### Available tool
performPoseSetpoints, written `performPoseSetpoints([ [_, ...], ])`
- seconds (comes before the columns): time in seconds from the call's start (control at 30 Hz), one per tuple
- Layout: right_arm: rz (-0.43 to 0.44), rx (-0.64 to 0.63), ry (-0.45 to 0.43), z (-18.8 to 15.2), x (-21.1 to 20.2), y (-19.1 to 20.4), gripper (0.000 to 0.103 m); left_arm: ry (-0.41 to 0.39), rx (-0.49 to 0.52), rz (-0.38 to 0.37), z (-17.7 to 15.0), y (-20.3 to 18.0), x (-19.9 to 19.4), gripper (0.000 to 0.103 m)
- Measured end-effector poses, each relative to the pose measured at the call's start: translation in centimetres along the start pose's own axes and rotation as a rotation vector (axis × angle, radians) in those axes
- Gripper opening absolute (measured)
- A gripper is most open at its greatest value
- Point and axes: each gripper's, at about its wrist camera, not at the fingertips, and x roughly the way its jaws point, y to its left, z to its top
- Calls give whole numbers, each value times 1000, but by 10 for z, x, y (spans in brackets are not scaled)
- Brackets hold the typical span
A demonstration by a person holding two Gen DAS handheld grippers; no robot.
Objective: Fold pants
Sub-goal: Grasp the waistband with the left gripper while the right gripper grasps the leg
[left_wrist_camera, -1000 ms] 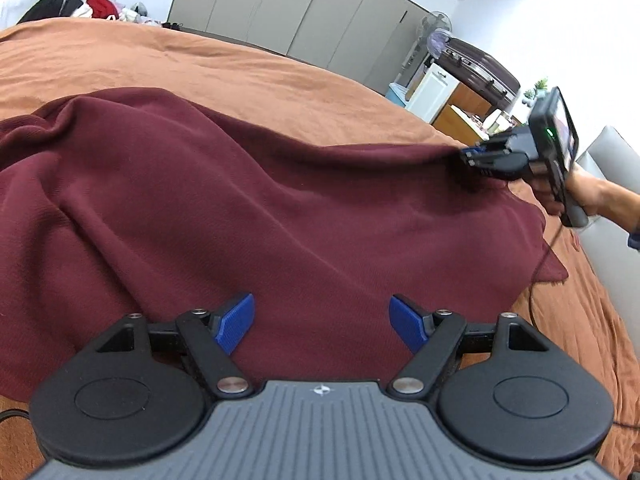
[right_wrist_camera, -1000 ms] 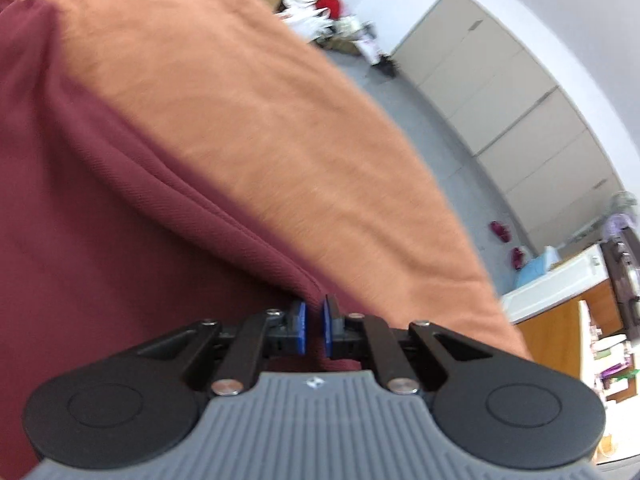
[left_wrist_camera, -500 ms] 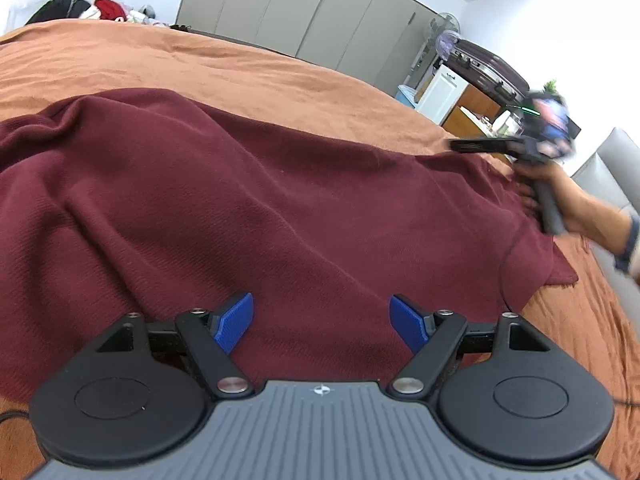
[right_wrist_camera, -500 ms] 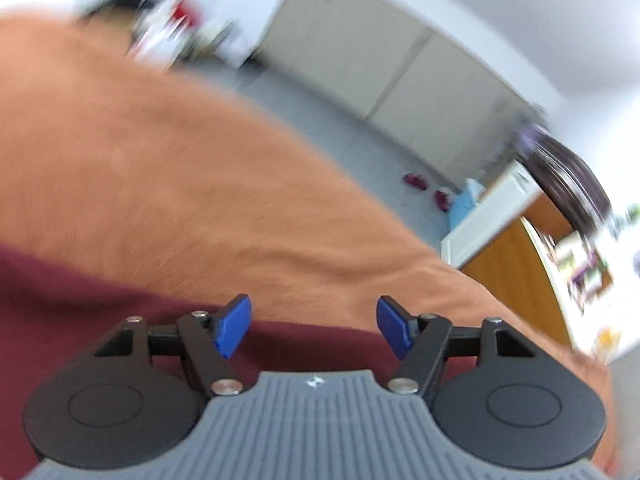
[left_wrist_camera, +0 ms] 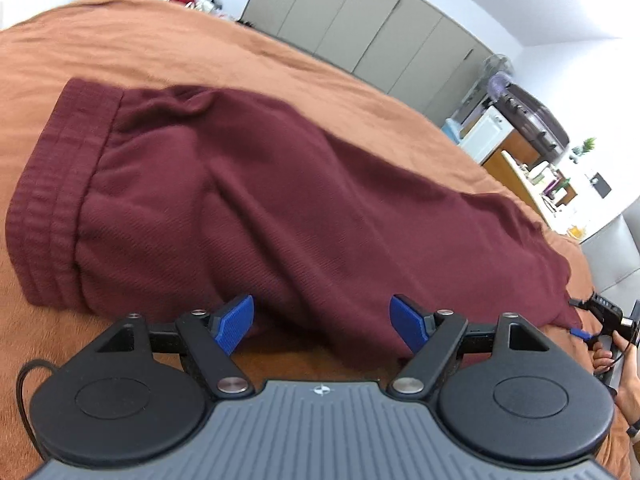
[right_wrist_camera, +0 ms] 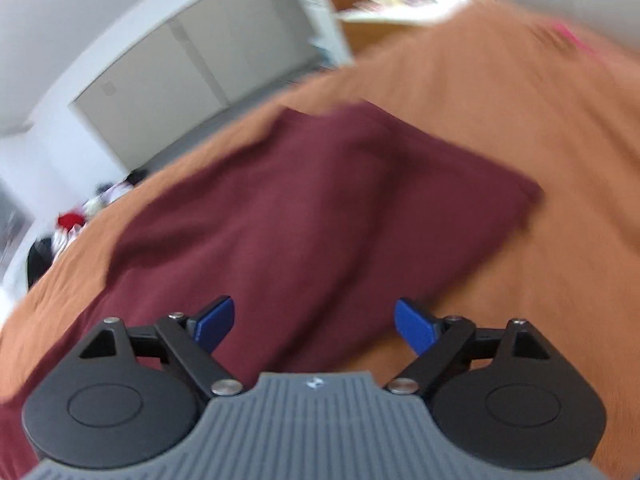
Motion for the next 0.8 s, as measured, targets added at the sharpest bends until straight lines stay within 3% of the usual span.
performPoseSetpoints([
  [0.07,-51,123,21,-4,6,-20,76,-6,-60,10,-3,10,4,91],
  [0.13,4,244,15,-11,6,-37,80,1,-123,1,-6,21,11,91],
  [0.23,76,268,-8,-12,17,-39,89,8,-160,-4,-9,33,18,91],
  [0.33,126,298,-26,4,36,-35,90,-21,-197,-30,-9,42,21,90],
  [0.4,138,332,-43,15,52,-29,91,-42,-276,-65,-8,58,21,83],
  [0.47,133,365,-41,29,66,-26,90,-63,-423,-115,-6,80,23,77],
  [0.5,138,379,-51,31,66,-22,76,-77,-495,-143,-7,91,24,74],
  [0.53,144,379,-55,34,70,-19,54,-89,-570,-172,-9,102,26,71],
  [0.6,79,362,-25,39,80,-12,42,-98,-654,-188,-13,111,26,63],
  [0.67,85,357,-10,41,81,-15,44,-145,-669,-154,-21,105,11,66],
  [0.7,97,358,-7,42,82,-16,48,-180,-639,-127,-26,99,-1,76],
  [0.77,123,341,-5,43,81,-15,52,-237,-528,-67,-32,87,-19,91],
  [0.8,121,322,-3,43,81,-14,52,-265,-470,-31,-31,83,-25,91],
])
